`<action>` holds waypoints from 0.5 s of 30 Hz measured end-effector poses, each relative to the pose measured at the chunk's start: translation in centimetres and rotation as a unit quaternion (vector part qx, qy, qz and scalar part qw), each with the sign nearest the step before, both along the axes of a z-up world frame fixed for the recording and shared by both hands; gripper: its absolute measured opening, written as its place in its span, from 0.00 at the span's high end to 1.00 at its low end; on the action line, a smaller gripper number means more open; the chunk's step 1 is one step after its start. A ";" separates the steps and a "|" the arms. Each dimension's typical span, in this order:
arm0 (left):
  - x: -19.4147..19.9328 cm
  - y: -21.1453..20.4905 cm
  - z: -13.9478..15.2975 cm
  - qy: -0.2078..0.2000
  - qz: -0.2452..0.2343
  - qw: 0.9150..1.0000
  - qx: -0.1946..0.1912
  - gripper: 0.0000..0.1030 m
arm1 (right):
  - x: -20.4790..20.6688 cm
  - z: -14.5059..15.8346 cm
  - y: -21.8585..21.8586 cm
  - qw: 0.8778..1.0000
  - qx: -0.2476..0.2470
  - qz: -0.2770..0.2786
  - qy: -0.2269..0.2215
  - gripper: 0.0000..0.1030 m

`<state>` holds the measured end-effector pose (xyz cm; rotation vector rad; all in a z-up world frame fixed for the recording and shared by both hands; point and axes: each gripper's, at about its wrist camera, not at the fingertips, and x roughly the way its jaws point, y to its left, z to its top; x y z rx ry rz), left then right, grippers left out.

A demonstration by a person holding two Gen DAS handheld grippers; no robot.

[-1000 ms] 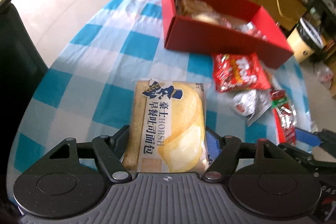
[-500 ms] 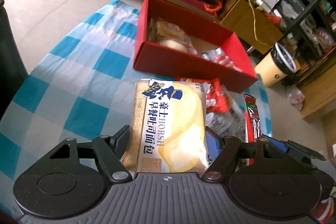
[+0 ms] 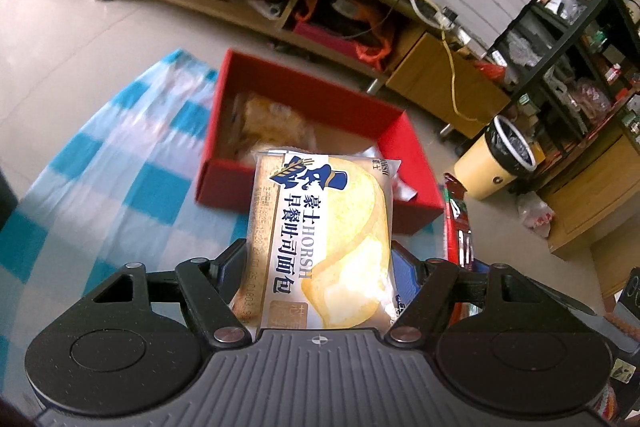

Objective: Organize snacks
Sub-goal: 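Carry the red packet with the right tool while the left tool carries the bread pack over the box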

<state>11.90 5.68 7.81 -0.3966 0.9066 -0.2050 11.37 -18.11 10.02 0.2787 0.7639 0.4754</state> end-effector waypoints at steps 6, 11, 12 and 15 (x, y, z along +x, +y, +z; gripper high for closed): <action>1.9 -1.2 0.6 -0.013 -0.003 1.000 0.002 0.25 | 2.2 0.5 -0.6 1.000 0.004 -0.013 -0.012 0.53; 3.4 -1.7 0.8 -0.021 0.002 1.000 0.015 0.25 | 4.0 0.7 -0.9 1.000 0.008 -0.021 -0.017 0.53; 3.7 -1.8 0.8 -0.022 0.003 1.000 0.017 0.25 | 4.3 0.7 -0.9 1.000 0.009 -0.021 -0.018 0.53; 4.7 -1.9 1.1 -0.028 0.005 0.999 0.015 0.35 | 5.2 0.9 -0.8 0.999 0.009 -0.021 -0.022 0.53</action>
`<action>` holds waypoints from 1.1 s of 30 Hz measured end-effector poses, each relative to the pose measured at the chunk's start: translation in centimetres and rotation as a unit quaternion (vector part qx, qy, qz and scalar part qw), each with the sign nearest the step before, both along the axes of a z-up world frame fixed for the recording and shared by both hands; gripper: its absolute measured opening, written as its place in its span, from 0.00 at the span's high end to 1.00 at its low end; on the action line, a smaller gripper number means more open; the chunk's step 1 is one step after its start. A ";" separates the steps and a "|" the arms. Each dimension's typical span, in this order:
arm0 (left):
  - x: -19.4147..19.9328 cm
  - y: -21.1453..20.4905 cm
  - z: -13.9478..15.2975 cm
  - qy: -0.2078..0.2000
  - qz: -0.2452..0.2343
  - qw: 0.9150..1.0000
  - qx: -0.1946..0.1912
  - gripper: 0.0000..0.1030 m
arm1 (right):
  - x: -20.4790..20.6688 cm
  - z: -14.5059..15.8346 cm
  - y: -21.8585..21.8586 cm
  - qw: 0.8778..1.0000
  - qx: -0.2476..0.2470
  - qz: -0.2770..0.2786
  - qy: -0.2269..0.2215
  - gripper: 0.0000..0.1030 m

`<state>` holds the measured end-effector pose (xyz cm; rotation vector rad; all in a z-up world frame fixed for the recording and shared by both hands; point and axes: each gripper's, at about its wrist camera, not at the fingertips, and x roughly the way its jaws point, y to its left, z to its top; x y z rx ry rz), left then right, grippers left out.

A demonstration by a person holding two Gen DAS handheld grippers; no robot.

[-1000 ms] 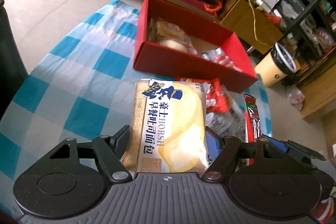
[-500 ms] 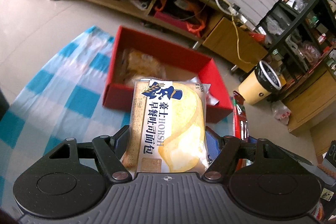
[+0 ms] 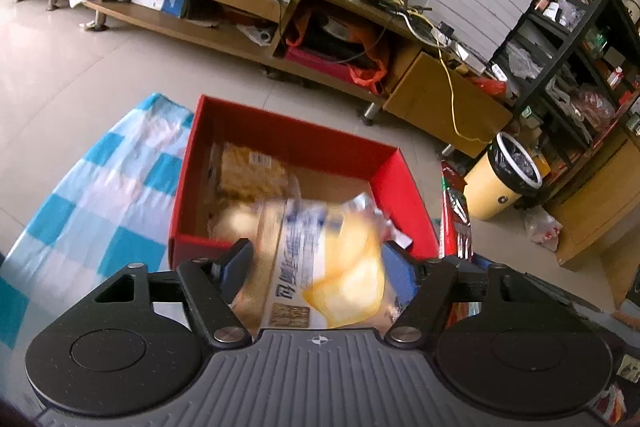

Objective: Organize snacks
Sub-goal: 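Carry the red packet with the right tool while the left tool carries the bread pack over the box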

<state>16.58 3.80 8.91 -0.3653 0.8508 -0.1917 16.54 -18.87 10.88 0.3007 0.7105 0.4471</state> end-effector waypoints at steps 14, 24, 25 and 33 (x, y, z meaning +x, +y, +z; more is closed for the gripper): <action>-2.1 -0.8 -6.2 0.098 -0.010 0.994 0.055 0.00 | 2.0 -1.0 0.4 1.000 -0.013 0.011 0.013 0.53; -2.2 -2.1 -11.1 0.186 0.050 0.977 0.090 0.00 | 1.1 -0.7 0.3 1.000 -0.007 0.025 0.018 0.53; -2.6 -2.7 -11.1 0.182 0.045 0.977 0.105 0.01 | 1.1 -0.8 0.2 0.999 -0.008 0.025 0.019 0.53; -3.4 -3.4 -9.6 0.171 0.025 0.980 0.101 0.23 | 0.6 -0.4 0.1 0.999 -0.015 0.026 0.010 0.53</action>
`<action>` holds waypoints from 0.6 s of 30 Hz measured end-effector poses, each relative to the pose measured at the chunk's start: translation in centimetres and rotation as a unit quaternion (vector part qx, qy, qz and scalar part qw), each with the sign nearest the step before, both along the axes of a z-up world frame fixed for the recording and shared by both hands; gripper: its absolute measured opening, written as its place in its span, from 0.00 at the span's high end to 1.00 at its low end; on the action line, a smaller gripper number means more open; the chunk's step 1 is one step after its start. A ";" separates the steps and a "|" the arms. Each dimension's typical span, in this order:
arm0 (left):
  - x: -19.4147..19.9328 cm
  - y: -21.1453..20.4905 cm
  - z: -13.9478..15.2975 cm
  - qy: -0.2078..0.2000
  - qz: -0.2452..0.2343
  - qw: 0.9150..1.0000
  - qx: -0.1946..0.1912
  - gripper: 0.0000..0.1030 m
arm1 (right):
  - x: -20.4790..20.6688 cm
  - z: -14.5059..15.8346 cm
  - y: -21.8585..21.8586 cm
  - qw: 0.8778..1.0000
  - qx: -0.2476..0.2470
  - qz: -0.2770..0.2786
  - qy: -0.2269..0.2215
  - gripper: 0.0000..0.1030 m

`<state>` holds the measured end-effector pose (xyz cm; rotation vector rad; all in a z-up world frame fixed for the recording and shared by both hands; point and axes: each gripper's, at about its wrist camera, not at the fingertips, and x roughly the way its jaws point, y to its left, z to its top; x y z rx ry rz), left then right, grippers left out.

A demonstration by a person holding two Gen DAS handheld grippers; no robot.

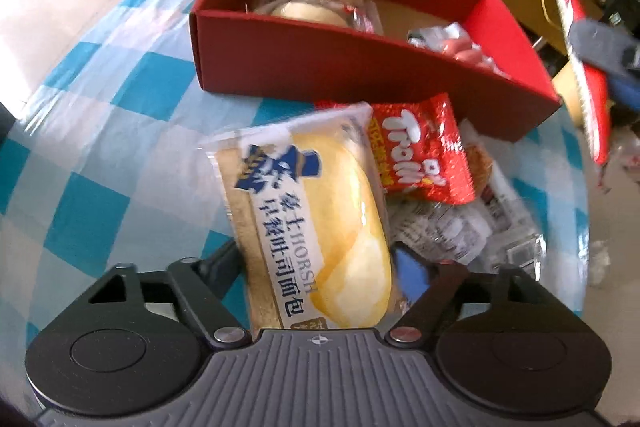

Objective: Organize snacks
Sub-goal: 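Carry the red packet with the right tool while the left tool carries the bread pack over the box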

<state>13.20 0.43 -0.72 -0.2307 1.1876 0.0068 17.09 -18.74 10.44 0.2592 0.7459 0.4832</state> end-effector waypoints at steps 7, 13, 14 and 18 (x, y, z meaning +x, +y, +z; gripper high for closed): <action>-0.4 0.4 1.5 -0.014 0.004 0.999 -0.031 0.28 | 0.0 0.0 0.0 1.000 0.003 -0.004 -0.003 0.53; -0.1 0.8 2.7 -0.034 0.012 0.998 -0.060 0.29 | -0.1 0.3 0.0 1.000 0.006 -0.005 -0.008 0.53; -0.1 0.8 3.0 -0.038 0.012 0.997 -0.065 0.29 | -0.1 0.3 -0.1 1.000 0.007 -0.005 -0.008 0.53; 0.0 1.3 4.2 -0.057 0.016 0.994 -0.089 0.29 | -0.3 0.4 -0.5 1.000 0.010 -0.011 -0.010 0.53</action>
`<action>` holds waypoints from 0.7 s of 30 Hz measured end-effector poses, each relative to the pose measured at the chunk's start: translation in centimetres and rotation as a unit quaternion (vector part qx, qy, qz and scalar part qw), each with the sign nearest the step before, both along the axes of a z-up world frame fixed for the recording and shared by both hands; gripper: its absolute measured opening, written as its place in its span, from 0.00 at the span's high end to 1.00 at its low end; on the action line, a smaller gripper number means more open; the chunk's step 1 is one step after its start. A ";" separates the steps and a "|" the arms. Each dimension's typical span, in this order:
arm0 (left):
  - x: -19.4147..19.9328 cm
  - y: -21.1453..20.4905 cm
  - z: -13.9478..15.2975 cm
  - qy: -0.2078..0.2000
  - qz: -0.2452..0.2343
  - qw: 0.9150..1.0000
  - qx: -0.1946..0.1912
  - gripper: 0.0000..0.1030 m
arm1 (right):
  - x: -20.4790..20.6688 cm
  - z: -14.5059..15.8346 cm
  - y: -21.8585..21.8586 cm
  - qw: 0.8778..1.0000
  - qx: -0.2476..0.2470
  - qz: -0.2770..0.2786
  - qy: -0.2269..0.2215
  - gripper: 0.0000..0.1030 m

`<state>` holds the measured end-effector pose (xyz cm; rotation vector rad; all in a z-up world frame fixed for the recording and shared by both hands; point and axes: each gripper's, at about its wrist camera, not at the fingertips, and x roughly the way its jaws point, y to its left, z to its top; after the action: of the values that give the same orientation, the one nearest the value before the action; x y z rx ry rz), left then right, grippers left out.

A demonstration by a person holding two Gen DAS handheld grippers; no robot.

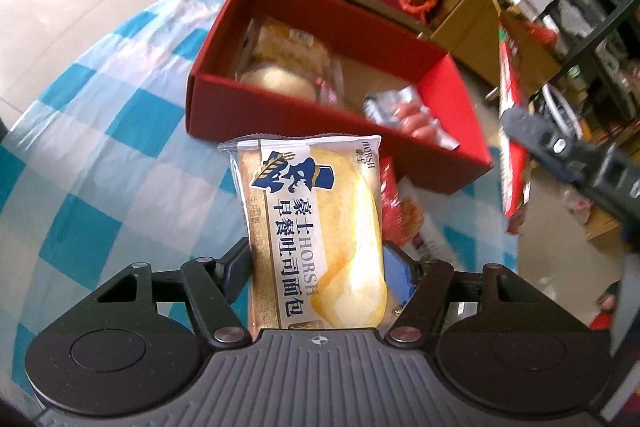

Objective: Organize snacks
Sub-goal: 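Carry the red packet with the right tool while the left tool carries the bread pack over the box, then lower and release the red packet with the right tool while the left tool releases the bread pack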

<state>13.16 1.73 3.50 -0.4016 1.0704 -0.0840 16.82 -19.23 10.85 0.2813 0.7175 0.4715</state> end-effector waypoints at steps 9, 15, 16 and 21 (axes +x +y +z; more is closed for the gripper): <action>3.4 0.8 2.7 -0.049 0.016 0.999 -0.009 0.29 | 1.5 0.3 0.1 1.000 0.007 -0.011 -0.006 0.53; 7.5 0.8 3.2 -0.068 0.020 0.997 0.009 0.29 | 4.4 -0.3 0.3 1.000 0.000 -0.019 -0.003 0.53; 8.0 0.8 3.2 -0.071 0.021 0.997 0.012 0.29 | 4.9 -0.5 0.2 1.000 -0.001 -0.021 -0.001 0.53; 10.7 1.0 2.7 -0.078 0.025 0.996 0.033 0.28 | 7.8 -1.6 0.1 1.000 -0.006 -0.028 0.008 0.53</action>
<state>23.82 2.71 6.22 -0.3561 0.9062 -0.0349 24.61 -19.12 9.22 0.2933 0.7258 0.4123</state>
